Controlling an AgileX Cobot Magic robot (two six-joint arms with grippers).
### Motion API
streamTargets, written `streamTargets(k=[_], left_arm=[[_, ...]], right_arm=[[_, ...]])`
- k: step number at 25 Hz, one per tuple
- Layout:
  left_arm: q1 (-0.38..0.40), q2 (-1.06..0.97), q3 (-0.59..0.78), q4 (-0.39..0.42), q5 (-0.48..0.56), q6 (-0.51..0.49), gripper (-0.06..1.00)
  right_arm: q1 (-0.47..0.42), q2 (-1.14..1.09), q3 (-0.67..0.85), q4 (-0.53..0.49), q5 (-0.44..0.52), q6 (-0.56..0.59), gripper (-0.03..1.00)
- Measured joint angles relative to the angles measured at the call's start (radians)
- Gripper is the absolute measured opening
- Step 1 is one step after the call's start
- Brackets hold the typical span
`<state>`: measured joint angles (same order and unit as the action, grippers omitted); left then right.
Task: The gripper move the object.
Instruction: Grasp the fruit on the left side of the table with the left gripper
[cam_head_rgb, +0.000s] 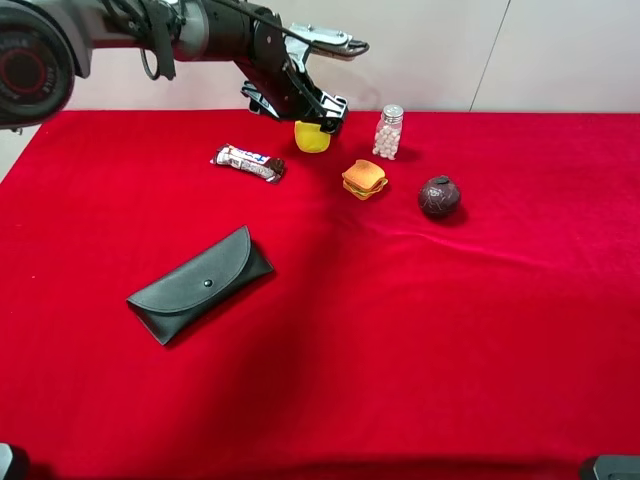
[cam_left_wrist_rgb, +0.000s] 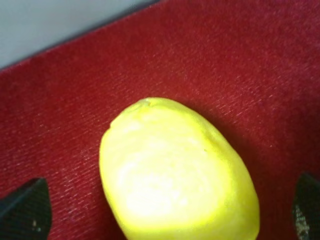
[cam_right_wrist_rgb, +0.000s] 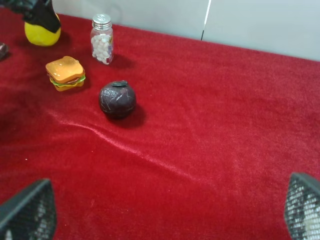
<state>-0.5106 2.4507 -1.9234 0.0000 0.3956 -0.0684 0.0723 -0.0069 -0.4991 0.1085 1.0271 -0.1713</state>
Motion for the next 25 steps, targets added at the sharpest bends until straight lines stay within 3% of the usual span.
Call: streamTargets(k=[8, 25], left_arm=[[-0.004, 0.030, 0.000, 0.000, -0.052, 0.000, 0.95], [-0.010, 0.033, 0.000, 0.000, -0.062, 0.000, 0.95]], right_arm=[[0.000, 0.000, 0.000, 0.000, 0.000, 0.000, 0.69], [0.000, 0.000, 0.000, 0.000, 0.000, 0.000, 0.69]])
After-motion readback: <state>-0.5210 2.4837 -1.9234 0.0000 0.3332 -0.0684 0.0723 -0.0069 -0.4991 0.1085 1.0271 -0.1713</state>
